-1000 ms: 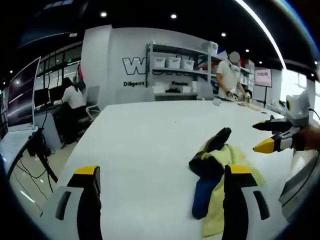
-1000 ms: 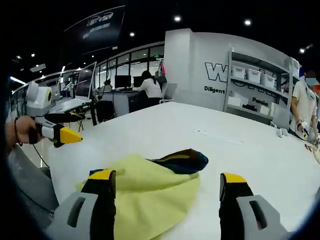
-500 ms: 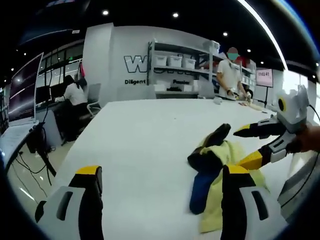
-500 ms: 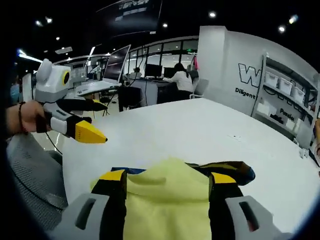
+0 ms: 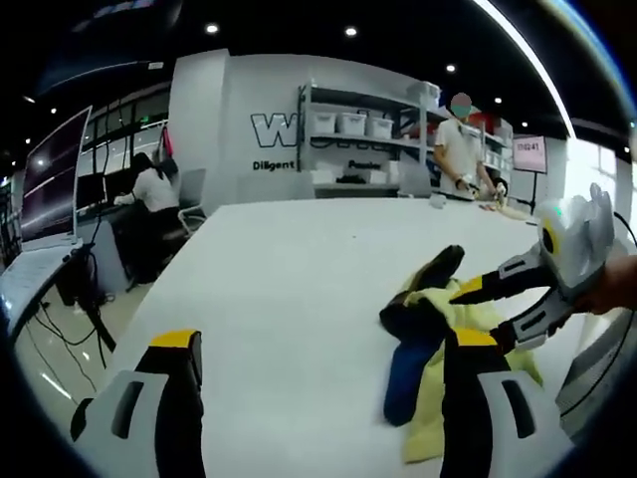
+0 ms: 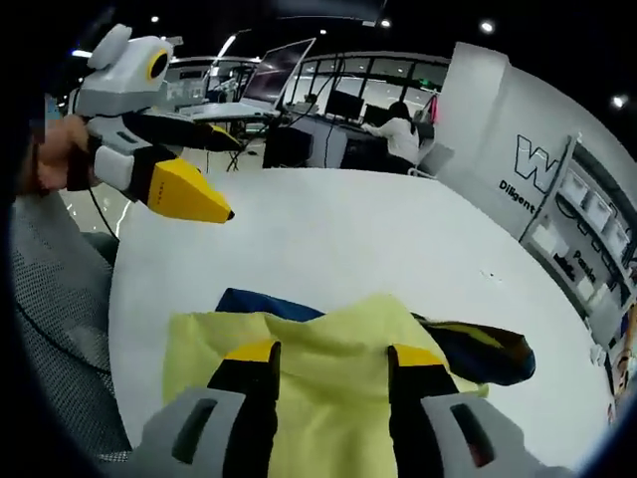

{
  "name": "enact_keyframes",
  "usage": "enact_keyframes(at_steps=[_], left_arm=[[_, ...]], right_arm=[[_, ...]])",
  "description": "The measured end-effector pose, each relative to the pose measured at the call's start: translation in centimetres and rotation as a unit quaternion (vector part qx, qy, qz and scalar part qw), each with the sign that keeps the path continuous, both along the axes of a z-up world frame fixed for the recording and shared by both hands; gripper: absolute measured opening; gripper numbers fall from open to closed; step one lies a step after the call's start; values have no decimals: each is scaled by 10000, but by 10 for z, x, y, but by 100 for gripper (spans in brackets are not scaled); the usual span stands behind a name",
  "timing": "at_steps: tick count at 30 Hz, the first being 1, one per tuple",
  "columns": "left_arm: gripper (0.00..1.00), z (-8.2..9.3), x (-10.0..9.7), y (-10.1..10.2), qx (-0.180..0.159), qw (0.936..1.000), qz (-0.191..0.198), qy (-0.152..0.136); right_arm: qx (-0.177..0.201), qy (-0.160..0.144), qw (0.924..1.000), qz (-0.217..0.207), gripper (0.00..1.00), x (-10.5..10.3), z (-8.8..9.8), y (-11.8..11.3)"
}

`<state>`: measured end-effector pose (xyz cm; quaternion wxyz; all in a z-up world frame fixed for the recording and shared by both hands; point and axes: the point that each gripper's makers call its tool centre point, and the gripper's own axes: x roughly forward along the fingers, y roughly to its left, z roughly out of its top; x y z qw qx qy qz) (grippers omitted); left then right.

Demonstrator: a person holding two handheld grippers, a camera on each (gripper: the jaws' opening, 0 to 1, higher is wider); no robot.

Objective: Fold the garment on the visible template until the final outline fits inside the template.

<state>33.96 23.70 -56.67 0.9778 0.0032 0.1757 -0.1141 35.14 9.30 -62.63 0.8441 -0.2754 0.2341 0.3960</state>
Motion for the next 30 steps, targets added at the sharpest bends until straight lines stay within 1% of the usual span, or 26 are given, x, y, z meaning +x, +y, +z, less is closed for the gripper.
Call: enact_keyframes(at_steps=[2,3,5,7,8,9,11,14,17,18,21,22,26,28,30], left_arm=[[94,0,0,-2,7,10000,-7,8],[94,-1,0,-2,-1,10000,-15,15],[93,-3,0,-3,-23,10000,-22,53],[93,-3,0,-3,-15,10000,-27,58],[93,-3,1,-3,-14,10000,-33,66],[93,-3,1,-3,-12,10000,-36,69],[92,-5,0,-3,6,9999,-41,93],[92,-6,0,-4,7,9999,-55,116],[92,-8,0,-5,42,9998,-88,153],[92,-8,-1,-5,69,9998,-100,165],[92,-8,-2,-6,100,9997,-113,167],[92,-9,-1,-7,126,9997,-138,180],[91,-10,1,-10,190,9994,-219,193],[90,-12,2,-12,219,9992,-256,228],[90,-14,4,-14,246,9990,-274,254]], right_arm=[[-35,-46,10000,32,30,3,-2,2],[-119,-119,9999,27,25,6,-2,1],[-143,-203,9997,43,20,9,0,1],[-107,-152,9998,27,15,11,-1,2],[-87,-136,9999,27,10,11,-1,2],[-86,-140,9999,33,0,11,0,2],[-74,-184,9998,44,0,12,4,0],[-8,-142,9999,29,0,10,5,-1],[69,-145,9999,0,0,7,11,-4],[182,-141,9997,-39,0,5,18,-5],[300,-196,9993,-110,0,5,28,-9],[436,-192,9987,-193,0,4,36,-14],[577,-192,9978,-270,0,4,48,-25],[837,-218,9957,-336,0,4,56,-28],[1052,-149,9930,-514,0,5,60,-34]])
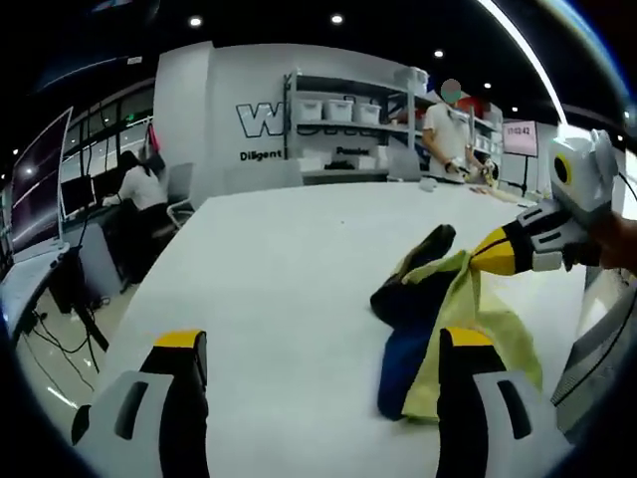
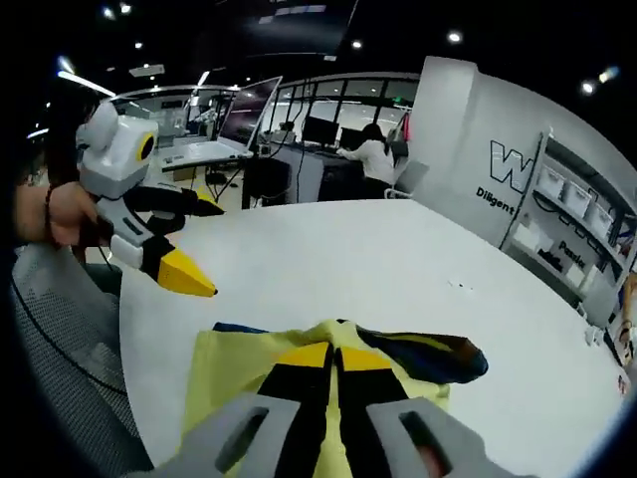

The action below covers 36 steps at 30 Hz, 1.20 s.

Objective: Fold the garment on the visible template until the final outline fits inside the template.

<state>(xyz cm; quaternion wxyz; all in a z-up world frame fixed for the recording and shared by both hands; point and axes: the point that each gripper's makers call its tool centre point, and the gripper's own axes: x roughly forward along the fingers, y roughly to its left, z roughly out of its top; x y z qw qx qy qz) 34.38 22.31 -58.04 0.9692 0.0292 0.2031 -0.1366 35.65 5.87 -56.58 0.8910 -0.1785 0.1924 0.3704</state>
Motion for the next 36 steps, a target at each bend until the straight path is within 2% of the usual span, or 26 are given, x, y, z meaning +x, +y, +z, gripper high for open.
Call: enact_keyframes(at_steps=[4,10,13,16,25,36], left_arm=[[89,1,2,-6,71,9999,-126,9],[87,-2,9,-18,339,9979,-544,102],[87,-6,17,-27,473,9958,-775,101],[86,-12,19,-33,541,9941,-920,182],[84,-40,18,-64,771,9834,-1565,506],[82,-61,4,-93,952,9717,-2040,720]], right_arm=[[156,28,9999,-66,0,-1,7,-8],[482,-9,9986,-228,0,3,25,-21],[691,13,9971,-332,0,5,33,-26],[731,-19,9966,-383,0,8,39,-32],[990,-102,9932,-612,0,16,54,-49],[1222,-245,9878,-934,0,21,71,-74]])
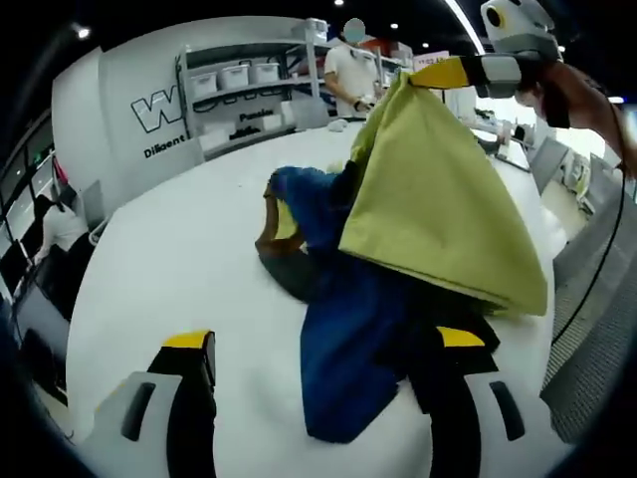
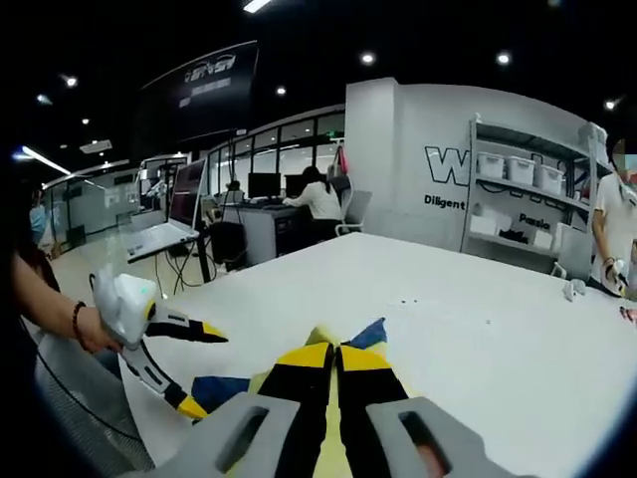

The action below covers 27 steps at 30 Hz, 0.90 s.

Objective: Fold the garment on the visible template until the final outline fits inside the template.

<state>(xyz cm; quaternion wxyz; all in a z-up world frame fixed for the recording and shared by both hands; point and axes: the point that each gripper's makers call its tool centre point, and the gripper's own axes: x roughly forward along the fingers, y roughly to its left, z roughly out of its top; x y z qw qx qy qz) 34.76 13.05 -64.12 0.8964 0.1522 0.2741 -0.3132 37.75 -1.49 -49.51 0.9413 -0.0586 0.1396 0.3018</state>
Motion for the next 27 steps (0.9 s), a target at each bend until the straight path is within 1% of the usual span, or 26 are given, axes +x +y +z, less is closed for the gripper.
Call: enact_keyframes(at_steps=[3,5,10,13,15,17,22,24,27], left_arm=[[79,-3,0,-7,11,9999,-124,34],[78,-4,0,-10,42,9999,-160,24],[77,-9,1,-14,122,9998,-127,66],[76,-13,2,-14,182,9997,-83,120],[75,-14,0,-15,183,9996,-126,179],[74,-14,0,-15,250,9995,-123,132],[66,-21,-2,-12,411,9989,-127,193],[65,-22,-2,-12,375,9990,-96,231],[66,-22,-1,-9,398,9990,-58,208]], right_arm=[[38,-61,9999,-103,0,2,5,-8],[50,-98,9998,-187,0,4,7,-14],[244,-116,9987,-421,0,9,14,-32],[240,-123,9982,-541,0,11,13,-41],[265,-101,9977,-623,0,12,11,-47],[310,-60,9970,-705,0,14,9,-55],[319,7,9956,-884,0,13,4,-69],[294,13,9950,-955,0,14,2,-75],[301,15,9940,-1047,0,15,2,-83]])
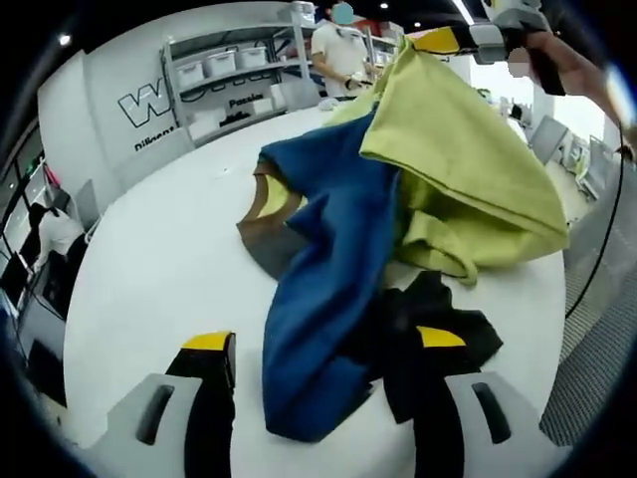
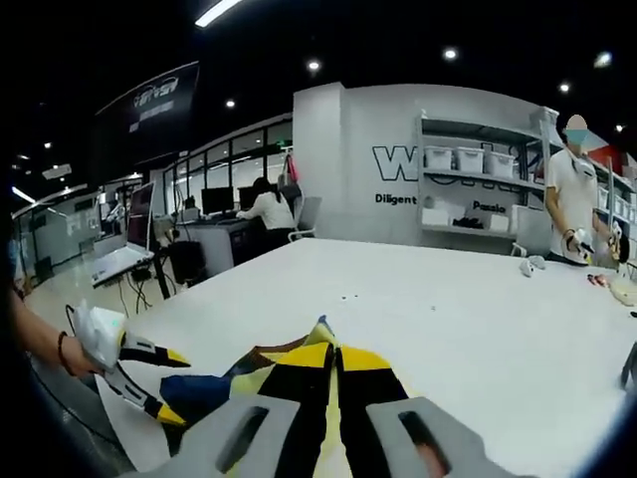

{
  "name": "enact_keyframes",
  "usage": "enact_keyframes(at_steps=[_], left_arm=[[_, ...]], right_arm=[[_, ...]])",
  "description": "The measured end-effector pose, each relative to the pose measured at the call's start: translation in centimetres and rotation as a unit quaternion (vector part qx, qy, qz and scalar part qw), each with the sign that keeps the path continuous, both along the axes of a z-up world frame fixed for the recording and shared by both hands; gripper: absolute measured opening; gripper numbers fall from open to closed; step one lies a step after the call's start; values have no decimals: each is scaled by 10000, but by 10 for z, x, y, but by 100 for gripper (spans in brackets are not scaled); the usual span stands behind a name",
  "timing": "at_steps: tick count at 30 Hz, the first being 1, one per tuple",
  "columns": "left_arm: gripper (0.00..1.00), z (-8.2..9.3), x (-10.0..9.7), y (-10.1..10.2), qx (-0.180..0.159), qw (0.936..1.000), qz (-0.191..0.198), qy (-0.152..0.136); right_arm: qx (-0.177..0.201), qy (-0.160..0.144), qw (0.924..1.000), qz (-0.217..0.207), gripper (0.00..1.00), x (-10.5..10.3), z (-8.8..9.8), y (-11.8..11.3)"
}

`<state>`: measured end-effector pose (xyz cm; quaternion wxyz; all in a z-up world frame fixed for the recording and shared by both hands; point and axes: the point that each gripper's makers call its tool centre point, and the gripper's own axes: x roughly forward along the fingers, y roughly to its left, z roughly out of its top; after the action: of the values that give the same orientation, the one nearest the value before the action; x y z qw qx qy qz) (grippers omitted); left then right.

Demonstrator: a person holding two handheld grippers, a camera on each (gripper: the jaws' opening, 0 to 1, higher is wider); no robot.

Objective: Fold the garment on the visible template until the final outline fits inside the template.

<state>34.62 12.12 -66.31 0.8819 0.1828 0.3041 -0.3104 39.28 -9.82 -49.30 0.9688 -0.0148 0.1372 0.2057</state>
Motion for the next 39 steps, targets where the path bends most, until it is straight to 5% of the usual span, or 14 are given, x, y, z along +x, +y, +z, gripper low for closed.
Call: enact_keyframes(at_steps=[20,25,27,39], left_arm=[[68,1,3,63,392,9971,633,155],[67,3,4,90,636,9942,855,139],[65,3,2,106,1015,9909,873,165],[63,4,2,116,772,9908,1107,111]], right_arm=[[89,269,9985,-463,0,0,-21,-30],[-125,524,9965,-635,0,-8,-43,-47],[-180,620,9958,-649,0,-12,-50,-50],[-685,1428,9835,-870,0,-33,-101,-73]])
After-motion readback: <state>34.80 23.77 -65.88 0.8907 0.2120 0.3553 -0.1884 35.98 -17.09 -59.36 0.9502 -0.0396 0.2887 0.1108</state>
